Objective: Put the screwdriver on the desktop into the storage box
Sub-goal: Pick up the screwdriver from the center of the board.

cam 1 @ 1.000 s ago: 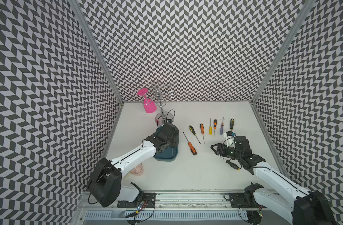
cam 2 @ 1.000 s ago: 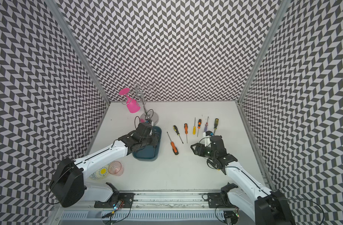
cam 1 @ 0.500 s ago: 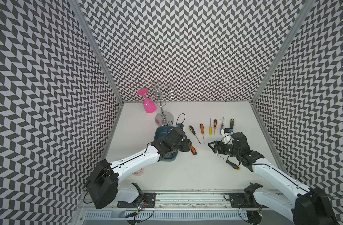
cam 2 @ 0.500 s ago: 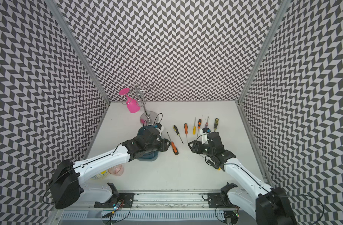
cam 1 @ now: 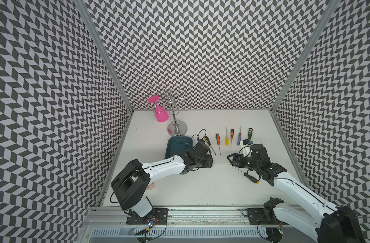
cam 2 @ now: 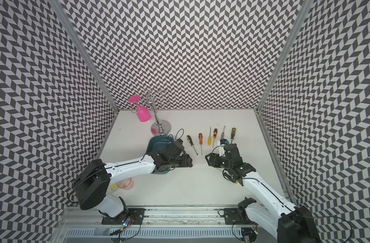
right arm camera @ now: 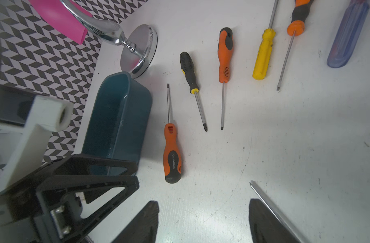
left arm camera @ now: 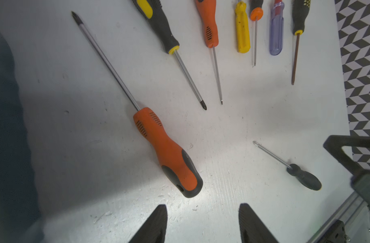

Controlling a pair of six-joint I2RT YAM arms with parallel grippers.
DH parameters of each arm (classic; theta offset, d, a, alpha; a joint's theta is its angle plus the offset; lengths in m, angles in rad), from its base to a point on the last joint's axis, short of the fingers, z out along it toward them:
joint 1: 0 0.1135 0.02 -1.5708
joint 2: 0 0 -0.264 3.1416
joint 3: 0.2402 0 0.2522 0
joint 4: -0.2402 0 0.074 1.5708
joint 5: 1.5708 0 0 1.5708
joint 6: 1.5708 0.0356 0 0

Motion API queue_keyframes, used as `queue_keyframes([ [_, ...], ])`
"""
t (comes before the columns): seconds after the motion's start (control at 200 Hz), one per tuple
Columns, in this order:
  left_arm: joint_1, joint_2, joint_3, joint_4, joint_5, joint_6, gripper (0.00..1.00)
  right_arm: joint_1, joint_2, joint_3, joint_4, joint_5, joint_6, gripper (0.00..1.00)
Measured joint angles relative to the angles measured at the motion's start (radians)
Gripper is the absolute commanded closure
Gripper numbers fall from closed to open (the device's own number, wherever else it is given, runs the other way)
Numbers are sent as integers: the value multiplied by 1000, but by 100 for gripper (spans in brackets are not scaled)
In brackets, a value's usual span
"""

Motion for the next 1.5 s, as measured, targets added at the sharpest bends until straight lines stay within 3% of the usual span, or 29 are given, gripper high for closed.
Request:
queue_keyframes([
  [0.631,0,212,176,-71,-74,-94,46,0,-21,-31,1,-1,0,29],
  [1.502,42,341,276,-150,-177,-83,52,0,-36,-61,9,-7,10,29],
])
